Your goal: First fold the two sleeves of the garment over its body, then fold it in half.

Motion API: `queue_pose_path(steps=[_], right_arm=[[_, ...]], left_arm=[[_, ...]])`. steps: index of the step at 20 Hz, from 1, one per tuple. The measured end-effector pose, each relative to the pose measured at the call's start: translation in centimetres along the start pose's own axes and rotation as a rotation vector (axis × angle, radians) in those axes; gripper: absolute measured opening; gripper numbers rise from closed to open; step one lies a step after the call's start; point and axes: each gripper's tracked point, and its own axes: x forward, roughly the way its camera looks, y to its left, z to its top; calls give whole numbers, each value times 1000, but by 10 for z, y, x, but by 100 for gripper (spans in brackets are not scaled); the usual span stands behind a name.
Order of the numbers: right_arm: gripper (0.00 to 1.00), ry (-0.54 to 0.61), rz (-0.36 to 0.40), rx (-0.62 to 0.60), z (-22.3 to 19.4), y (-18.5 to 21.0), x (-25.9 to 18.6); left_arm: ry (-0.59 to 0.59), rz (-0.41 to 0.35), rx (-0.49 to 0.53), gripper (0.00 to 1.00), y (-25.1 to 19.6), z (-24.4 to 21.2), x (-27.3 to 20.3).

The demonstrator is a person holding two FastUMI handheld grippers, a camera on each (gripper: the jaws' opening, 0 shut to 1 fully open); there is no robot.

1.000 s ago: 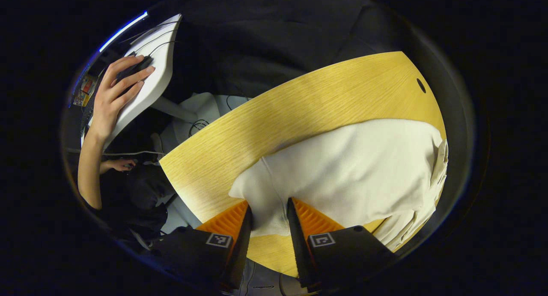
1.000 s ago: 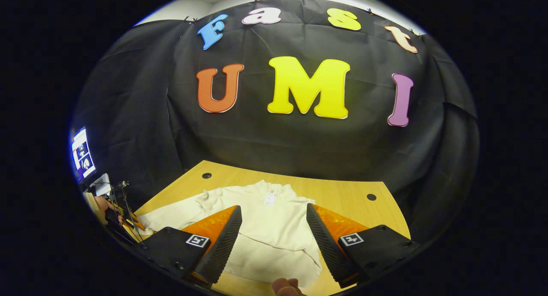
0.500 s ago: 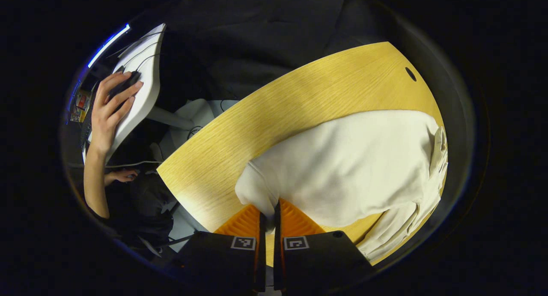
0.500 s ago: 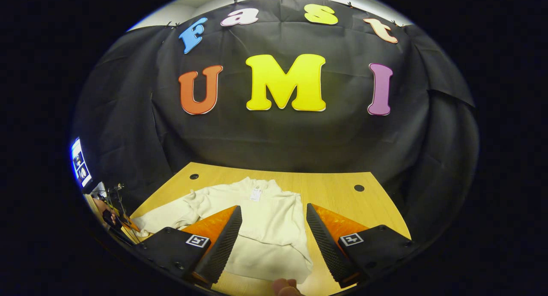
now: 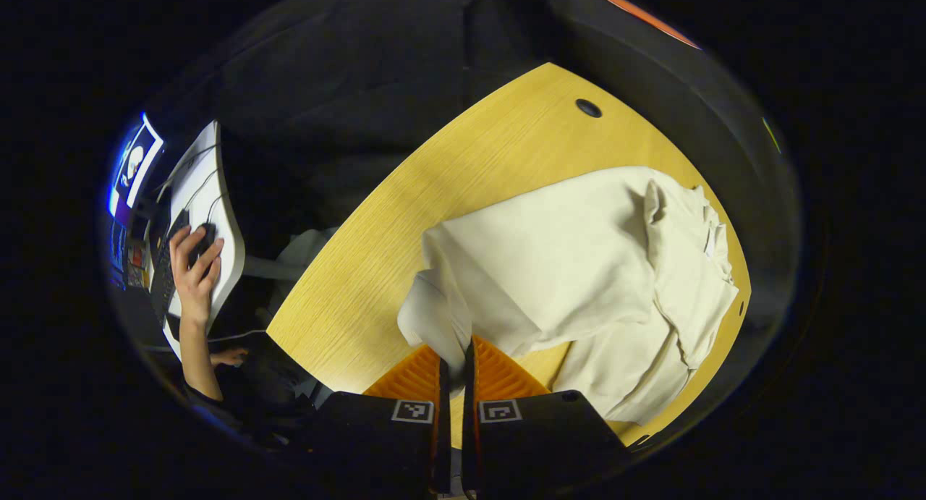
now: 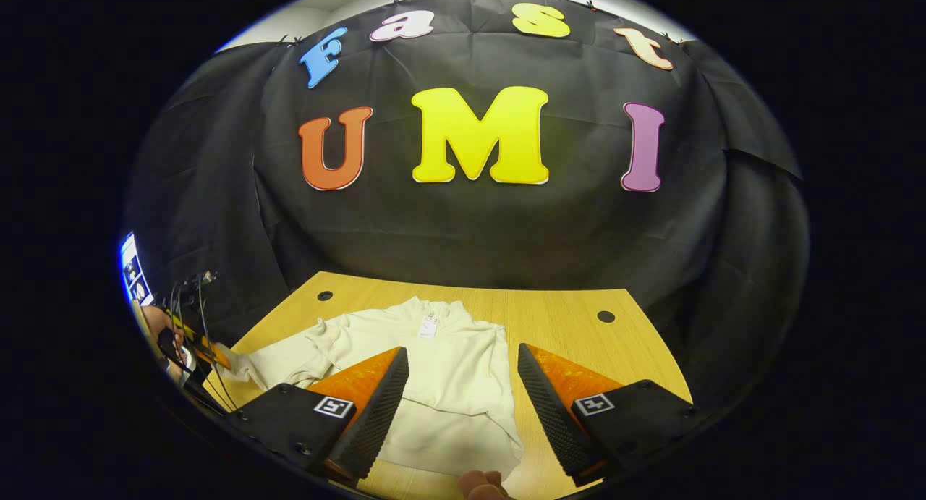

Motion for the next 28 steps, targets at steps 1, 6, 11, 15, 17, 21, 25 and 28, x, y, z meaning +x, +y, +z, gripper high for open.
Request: queue_pose_path(steps=[1,6,11,15,17,21,25,28], right_arm=[[94,4,1,4,-1,-1,0],[94,25,-3,26,-9,-15,3],[94,43,-14,48,-15,-37,3],[94,73,-36,66,-24,-59,6],[94,82,-50,76,-26,-70,8],[94,80,-84,79,-25,-93,8],[94,49,-124,58,-18,-113,3],[94,31,-142,62,-13,-121,-1]], left_arm=[[-16,-12,23,9,-16,9,-7],[-77,-67,136,9,-103,46,-36],[-100,-88,266,9,-190,60,-48],[-110,-130,365,9,-264,60,-50],[-105,-146,417,9,-299,52,-49],[-102,-163,518,8,-367,38,-41],[-67,-238,608,9,-446,12,-28],[-33,-290,661,9,-505,-10,-24]])
